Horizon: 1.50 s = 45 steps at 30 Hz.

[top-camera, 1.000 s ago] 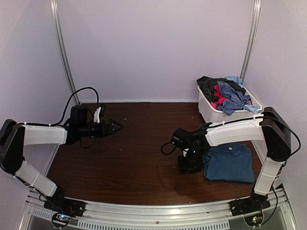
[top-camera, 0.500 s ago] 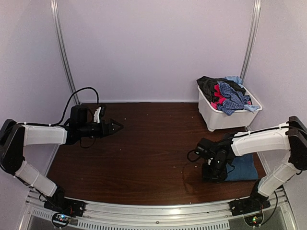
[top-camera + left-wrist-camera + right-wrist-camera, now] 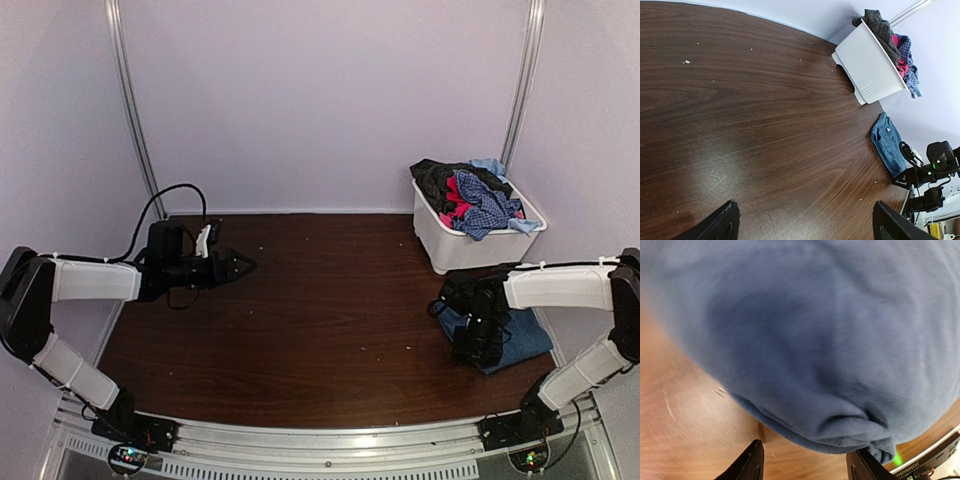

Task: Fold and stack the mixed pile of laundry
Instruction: Move the square-folded T-shirt to the corner of the board.

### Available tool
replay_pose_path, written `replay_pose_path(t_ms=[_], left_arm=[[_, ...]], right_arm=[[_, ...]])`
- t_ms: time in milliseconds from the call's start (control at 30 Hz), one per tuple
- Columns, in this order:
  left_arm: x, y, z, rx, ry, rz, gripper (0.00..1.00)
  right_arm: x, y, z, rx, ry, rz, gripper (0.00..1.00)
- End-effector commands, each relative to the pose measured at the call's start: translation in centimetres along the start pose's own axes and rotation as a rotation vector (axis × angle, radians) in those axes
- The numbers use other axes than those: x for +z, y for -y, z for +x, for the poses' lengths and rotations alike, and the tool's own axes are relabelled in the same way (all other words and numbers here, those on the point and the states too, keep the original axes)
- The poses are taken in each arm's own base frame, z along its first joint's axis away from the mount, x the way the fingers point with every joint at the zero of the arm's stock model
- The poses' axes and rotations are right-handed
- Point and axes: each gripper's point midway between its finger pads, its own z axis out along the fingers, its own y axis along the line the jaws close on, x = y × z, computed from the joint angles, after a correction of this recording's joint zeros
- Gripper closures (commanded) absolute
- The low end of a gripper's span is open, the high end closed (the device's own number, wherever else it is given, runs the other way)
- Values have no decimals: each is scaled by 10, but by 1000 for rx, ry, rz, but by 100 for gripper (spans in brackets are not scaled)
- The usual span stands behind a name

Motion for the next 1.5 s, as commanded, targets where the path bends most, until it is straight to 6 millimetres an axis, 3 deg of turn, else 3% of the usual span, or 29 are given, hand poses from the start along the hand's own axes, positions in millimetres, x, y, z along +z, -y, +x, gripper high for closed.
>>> replay_pose_path(t_ms=[0,67,200,367,533,667,800,900,1100,1200,1300,1400,1467], left_arm=[[0,4,-9,15,31,28,6],[-1,4,-10,17,34,24,6],[-4,3,-11,18,37,15,6],[-7,1,-13,16,44,5,6],[-7,0,-13,15,42,1,6],[-7,1,-16,22,49,-3,6],[-10,0,-22,58,56,-40,2],[-17,-2,-32,100,70,-101,2],[-28,7,-52,259,33,-256,2],[-45,32,-91,386,86,-398,2],[-78,44,-134,412,208,-592,2],[-100,46,-151,353,241,-626,2],[-100,44,-147,326,202,-610,2]], right_arm=[[-5,-44,-34,-107,65,-72,44],[-3,-54,-44,-126,71,-64,44],[6,-55,-61,-122,71,-34,44],[17,-29,-55,-94,39,3,44],[7,-1,-48,-37,50,1,43],[-13,-3,-53,-56,77,-27,43],[-56,-25,-66,-120,170,-105,40],[-101,-48,-81,-190,278,-179,29],[-191,-88,-131,-348,535,-258,13],[-239,-108,-161,-417,696,-291,5],[-289,-128,-192,-426,894,-369,0],[-325,-117,-231,-358,1023,-383,0],[-330,-85,-271,-245,1019,-411,0]])
